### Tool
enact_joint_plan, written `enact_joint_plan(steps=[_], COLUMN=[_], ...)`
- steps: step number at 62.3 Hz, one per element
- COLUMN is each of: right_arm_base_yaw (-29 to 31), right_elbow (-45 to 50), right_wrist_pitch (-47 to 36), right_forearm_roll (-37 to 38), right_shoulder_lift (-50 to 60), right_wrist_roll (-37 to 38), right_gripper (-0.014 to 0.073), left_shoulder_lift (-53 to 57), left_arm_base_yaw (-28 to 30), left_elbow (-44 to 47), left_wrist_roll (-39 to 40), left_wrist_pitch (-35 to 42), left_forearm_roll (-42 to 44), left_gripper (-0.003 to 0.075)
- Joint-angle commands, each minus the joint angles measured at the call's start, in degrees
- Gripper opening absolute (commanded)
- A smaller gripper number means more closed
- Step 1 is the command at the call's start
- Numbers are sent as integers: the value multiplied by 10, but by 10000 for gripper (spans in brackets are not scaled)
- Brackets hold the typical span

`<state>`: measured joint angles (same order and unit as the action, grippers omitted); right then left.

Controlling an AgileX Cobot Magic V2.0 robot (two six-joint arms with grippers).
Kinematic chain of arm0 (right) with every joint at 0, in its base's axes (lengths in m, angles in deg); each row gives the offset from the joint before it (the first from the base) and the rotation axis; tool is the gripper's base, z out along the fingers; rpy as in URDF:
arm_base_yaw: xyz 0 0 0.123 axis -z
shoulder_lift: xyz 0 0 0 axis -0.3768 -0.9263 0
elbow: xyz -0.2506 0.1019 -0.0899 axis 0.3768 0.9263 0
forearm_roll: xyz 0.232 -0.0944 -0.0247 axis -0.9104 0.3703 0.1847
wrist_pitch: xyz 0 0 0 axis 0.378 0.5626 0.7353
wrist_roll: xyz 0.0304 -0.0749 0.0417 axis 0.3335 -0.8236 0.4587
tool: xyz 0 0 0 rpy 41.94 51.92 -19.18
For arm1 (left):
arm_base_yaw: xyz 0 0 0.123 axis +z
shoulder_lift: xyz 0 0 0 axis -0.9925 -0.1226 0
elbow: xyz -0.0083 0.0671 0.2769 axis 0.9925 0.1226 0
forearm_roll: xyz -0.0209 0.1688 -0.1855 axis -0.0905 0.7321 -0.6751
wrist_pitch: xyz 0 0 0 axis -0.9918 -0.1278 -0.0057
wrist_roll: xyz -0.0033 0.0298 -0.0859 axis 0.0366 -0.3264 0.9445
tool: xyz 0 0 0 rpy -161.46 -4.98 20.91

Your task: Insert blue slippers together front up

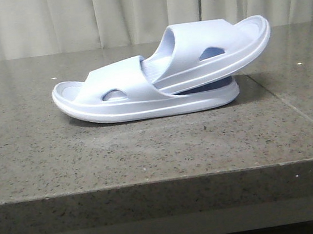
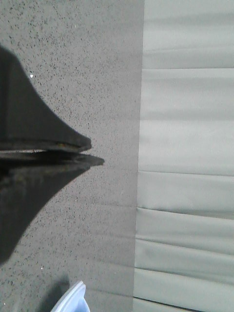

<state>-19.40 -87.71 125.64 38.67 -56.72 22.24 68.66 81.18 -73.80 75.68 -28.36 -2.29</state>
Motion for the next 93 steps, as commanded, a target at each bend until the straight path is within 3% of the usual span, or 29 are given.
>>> enact_joint_plan(steps=[1, 67, 76, 93], right_arm_base_yaw=[0, -8, -51, -68], right_elbow=[-11, -11, 35, 220], right_wrist_pitch=[-33, -35, -140, -442], right_forearm_roll=[-1, 7, 38, 45], right_shoulder_lift=[-2, 12, 56, 177], right_wrist_roll=[1, 1, 0, 0], right_gripper=[-68, -68, -68, -68], left_shoulder_lift=[11, 10, 10, 10], left_arm_base_yaw=[-3, -3, -3, -3], left_elbow=[2, 2, 2, 2], left_wrist_roll=[3, 3, 3, 3], left_wrist_pitch=[39, 40, 40, 40], left_forearm_roll=[0, -6, -6, -6], left_gripper=[-20, -20, -20, -20])
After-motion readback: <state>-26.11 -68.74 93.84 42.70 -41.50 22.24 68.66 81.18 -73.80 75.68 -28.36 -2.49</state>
